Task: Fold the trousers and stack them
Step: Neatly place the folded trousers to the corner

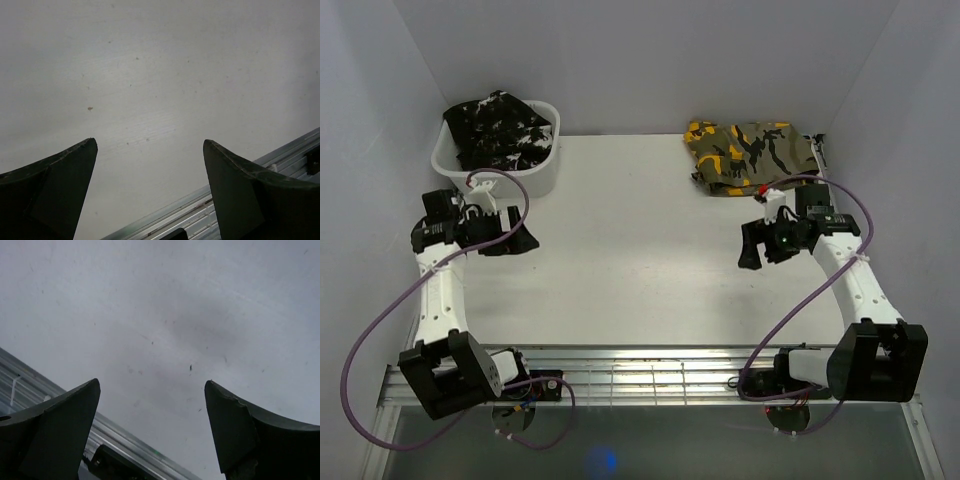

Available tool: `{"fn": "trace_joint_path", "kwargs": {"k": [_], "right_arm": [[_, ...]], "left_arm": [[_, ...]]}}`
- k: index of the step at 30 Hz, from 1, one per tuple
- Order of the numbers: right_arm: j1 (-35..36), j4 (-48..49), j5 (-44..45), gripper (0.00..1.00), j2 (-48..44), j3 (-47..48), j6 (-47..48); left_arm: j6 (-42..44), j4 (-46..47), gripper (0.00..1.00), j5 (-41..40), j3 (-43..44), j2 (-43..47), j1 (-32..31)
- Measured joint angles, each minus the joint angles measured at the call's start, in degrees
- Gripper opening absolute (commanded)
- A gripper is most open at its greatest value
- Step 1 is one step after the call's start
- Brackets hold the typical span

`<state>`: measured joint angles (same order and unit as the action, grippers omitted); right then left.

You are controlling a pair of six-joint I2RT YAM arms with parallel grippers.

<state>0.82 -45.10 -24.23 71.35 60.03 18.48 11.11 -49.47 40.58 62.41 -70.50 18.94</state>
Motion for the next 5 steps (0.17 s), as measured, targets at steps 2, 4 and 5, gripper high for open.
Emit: {"fn": "trace_joint_path", "kwargs": {"k": [2, 4, 5], "right_arm": [[0.0, -2.03, 0.5, 0.9, -1.22, -3.78, 1.03], [0.0, -3.19, 0.85, 0.9, -3.48, -5.49, 1.75], [0.0, -3.61, 0.92, 0.9, -4.79, -5.62, 2.01]], "left_arm": [[2.51, -1.51, 0.98, -2.1, -3.08, 3.67, 0.0], [4.31, -2.64, 0.98, -3.65, -4.26, 6.36, 0.0], [4.96, -3.08, 0.98, -4.22, -4.28, 7.19, -0.02]]}}
